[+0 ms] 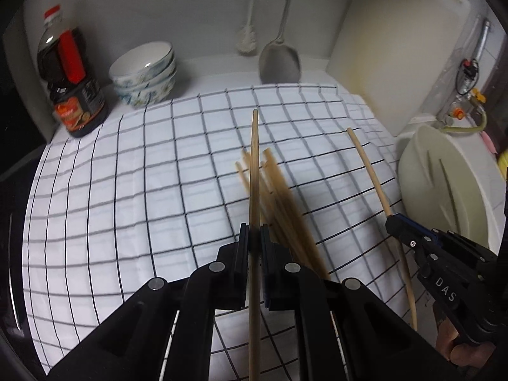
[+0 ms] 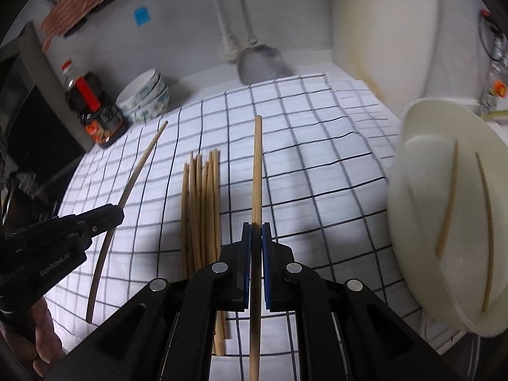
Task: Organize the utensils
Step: 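Lift the chopstick with the right tool and carry it over the basin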
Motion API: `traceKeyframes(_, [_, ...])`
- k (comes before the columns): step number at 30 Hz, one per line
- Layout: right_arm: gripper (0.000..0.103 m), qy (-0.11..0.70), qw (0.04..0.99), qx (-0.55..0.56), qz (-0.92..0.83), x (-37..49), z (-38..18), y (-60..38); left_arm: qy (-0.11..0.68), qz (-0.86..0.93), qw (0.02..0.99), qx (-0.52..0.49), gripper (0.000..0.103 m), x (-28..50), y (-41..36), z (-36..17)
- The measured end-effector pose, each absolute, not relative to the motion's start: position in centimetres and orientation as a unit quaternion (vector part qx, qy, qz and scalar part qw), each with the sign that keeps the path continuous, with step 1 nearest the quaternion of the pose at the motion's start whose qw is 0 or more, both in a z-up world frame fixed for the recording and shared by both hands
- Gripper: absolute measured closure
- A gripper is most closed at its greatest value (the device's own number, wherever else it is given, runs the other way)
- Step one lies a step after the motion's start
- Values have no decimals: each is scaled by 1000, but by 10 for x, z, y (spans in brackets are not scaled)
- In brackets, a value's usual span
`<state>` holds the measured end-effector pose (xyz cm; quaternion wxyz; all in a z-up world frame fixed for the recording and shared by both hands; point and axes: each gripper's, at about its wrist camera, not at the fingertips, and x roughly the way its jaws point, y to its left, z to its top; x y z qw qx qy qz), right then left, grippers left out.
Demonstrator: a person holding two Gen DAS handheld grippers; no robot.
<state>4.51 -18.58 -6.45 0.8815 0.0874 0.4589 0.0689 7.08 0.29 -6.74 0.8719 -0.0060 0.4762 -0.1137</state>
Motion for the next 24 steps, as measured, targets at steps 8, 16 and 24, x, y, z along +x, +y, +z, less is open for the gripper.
traceKeyframes(8, [97, 419, 899, 125, 5, 27, -30, -218, 449, -190, 873, 19, 95, 80, -33, -32])
traceKeyframes(16, [97, 390, 907, 149, -58, 5, -3, -289, 444, -278, 851, 28, 95, 84, -108, -8])
traceKeyframes(24, [97, 389, 902, 159, -95, 3, -1, -374, 440, -318, 839, 34, 95, 87, -198, 1])
